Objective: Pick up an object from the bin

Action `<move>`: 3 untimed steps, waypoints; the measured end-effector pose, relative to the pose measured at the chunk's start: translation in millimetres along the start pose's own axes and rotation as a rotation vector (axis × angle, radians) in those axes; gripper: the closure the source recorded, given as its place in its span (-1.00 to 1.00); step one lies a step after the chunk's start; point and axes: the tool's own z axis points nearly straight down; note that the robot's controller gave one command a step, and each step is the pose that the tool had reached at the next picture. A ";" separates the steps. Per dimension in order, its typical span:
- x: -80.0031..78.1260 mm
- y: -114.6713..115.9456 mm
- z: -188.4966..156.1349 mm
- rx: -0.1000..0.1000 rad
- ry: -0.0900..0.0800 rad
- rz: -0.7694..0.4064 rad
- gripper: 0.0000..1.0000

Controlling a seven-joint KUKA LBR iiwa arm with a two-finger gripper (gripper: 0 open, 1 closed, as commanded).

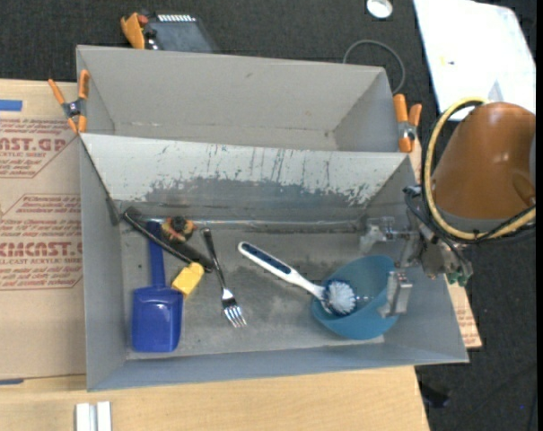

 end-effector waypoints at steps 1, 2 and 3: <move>0.0 0.0 0.0 0.000 0.000 0.000 -1.00; -7.9 10.0 48.6 0.001 -0.008 0.011 -1.00; -46.5 27.0 115.6 0.003 -0.013 -0.029 -1.00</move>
Offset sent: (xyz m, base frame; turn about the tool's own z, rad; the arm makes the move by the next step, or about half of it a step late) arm 0.0109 0.0185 -0.0914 0.0179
